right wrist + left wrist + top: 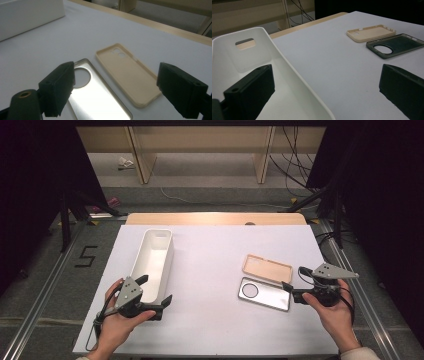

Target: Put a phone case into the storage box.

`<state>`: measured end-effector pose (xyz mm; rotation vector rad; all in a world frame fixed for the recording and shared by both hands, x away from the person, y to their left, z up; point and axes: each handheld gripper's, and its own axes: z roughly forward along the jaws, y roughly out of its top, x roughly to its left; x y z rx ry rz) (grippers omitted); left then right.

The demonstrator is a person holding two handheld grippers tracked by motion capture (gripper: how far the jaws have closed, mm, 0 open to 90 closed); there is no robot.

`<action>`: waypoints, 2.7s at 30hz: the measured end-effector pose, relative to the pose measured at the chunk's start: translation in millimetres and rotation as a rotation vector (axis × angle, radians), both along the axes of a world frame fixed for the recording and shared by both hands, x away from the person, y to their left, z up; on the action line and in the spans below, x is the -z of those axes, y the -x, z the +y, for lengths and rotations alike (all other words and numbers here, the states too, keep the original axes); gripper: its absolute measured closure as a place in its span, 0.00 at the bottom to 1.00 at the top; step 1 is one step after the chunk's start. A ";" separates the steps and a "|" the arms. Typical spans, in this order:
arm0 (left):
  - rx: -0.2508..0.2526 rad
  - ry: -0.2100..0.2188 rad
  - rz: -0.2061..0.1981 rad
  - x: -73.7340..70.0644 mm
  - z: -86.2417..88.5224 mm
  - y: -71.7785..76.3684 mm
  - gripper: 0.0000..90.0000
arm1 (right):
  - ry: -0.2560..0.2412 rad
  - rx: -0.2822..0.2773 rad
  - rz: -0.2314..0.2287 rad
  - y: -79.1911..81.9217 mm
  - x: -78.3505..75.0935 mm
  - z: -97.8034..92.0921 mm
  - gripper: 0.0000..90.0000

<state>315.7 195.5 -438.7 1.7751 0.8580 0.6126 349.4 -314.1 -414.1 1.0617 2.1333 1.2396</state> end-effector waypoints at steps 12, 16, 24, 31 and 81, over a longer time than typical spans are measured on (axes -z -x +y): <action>-0.001 0.002 -0.001 0.2 -0.4 -0.5 0.00 | 0.070 0.053 0.067 -5.8 4.3 -1.2 0.55; 0.000 0.002 -0.001 0.2 -0.8 -0.8 0.00 | 0.162 0.068 0.182 -15.4 12.3 -1.6 0.91; 0.003 0.001 -0.001 0.3 -1.3 -1.0 0.00 | 0.336 0.052 0.361 -40.3 33.8 2.6 1.00; 0.000 0.003 -0.002 0.1 -0.5 -1.1 0.00 | 0.367 0.079 0.405 -55.8 40.6 1.4 1.00; 0.003 0.010 -0.004 -0.5 0.8 -0.1 0.00 | 0.617 -0.427 0.567 -3.6 40.4 87.6 1.00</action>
